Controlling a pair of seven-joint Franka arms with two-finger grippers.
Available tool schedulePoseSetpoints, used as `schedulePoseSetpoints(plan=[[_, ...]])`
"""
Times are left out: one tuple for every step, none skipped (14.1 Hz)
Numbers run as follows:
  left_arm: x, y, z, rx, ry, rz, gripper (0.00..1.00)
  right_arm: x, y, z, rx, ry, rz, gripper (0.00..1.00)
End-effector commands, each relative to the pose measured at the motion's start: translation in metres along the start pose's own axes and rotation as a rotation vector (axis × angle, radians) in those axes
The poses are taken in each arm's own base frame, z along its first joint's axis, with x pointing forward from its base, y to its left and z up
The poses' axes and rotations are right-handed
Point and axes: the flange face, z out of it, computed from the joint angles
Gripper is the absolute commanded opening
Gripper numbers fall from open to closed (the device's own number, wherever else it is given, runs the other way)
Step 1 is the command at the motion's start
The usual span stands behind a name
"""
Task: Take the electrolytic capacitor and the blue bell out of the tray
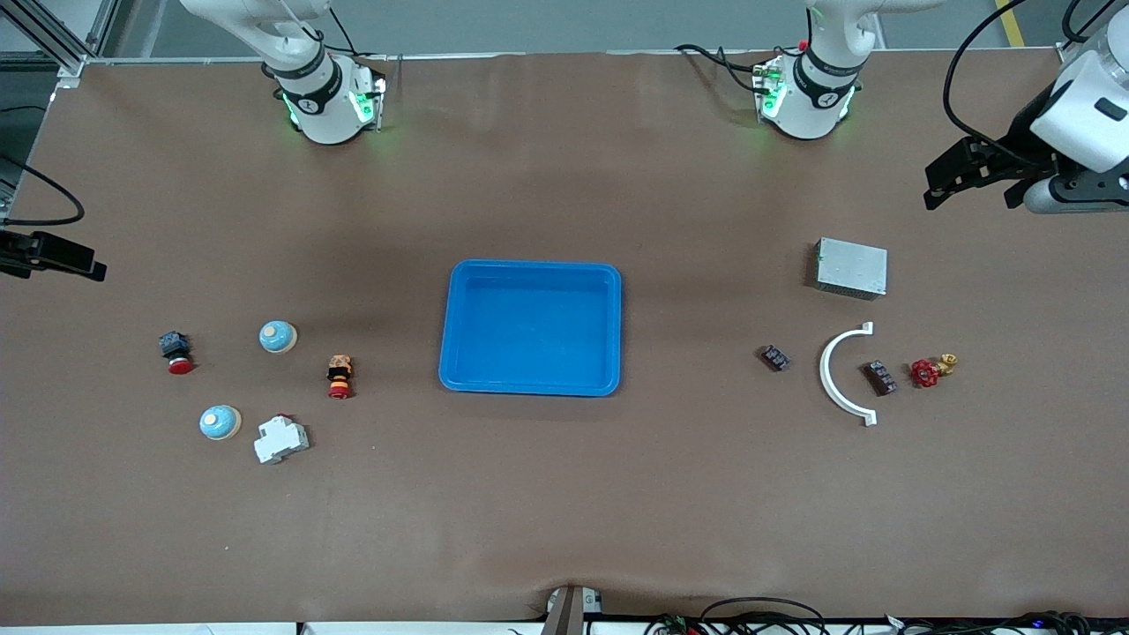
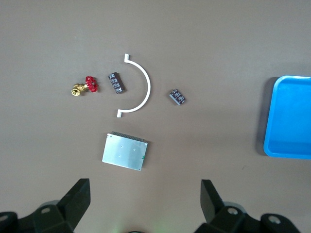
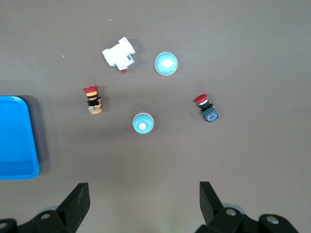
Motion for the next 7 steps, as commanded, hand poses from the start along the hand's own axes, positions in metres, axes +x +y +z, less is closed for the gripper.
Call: schedulePoseSetpoints(plan=[[-0.006,0.000,-0.006,0.007,0.001,0.013,1.00,0.005,-0.002,-0.007,-0.002,0.023,0.004,1.00],[-0.006,0.000,-0.006,0.013,0.002,0.014,1.00,0.005,-0.002,-0.009,-0.001,0.031,0.004,1.00],[-0.007,-0.001,-0.006,0.027,0.004,0.013,1.00,0.006,-0.004,-0.011,-0.002,0.038,-0.001,1.00],[-0.007,-0.002,-0.006,0.035,0.005,0.015,1.00,0.006,-0.008,-0.012,0.000,0.040,-0.006,1.00],[-0.007,-0.002,-0.005,0.036,-0.001,0.015,1.00,0.006,-0.013,-0.012,-0.002,0.040,-0.015,1.00],[-0.008,-0.002,-0.005,0.036,-0.003,0.014,1.00,0.005,-0.015,-0.013,-0.002,0.041,-0.018,1.00],[-0.008,-0.003,-0.005,0.036,-0.003,0.012,1.00,0.006,-0.018,-0.014,-0.001,0.044,-0.024,1.00]])
